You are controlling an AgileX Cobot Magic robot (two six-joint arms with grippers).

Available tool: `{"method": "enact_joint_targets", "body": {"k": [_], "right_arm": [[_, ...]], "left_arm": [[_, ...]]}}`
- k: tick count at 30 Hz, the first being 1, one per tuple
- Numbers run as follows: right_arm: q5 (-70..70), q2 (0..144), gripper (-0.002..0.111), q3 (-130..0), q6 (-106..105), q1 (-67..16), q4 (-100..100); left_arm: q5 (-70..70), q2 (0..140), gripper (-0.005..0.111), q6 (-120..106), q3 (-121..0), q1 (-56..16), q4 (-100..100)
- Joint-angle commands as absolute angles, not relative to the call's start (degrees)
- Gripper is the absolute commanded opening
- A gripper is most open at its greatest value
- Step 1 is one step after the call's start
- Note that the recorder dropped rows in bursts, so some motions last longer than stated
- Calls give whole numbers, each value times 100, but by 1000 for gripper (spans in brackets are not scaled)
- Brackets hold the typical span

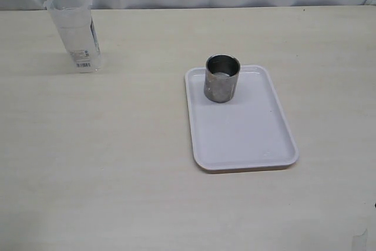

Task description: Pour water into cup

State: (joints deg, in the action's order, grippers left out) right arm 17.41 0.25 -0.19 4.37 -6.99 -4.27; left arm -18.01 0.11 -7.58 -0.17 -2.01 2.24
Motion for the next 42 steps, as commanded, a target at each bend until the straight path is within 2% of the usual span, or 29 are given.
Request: {"method": "enact_joint_targets", "body": {"k": [1,42], "right_arm": [[1980,0,4,0,673,-665,-632],[1721,0,4,0,229,-665,-473]], "left_arm": [[-1765,0,0,-724,0,-174,230],[-1765,0,0,-724,0,-174,230]]}}
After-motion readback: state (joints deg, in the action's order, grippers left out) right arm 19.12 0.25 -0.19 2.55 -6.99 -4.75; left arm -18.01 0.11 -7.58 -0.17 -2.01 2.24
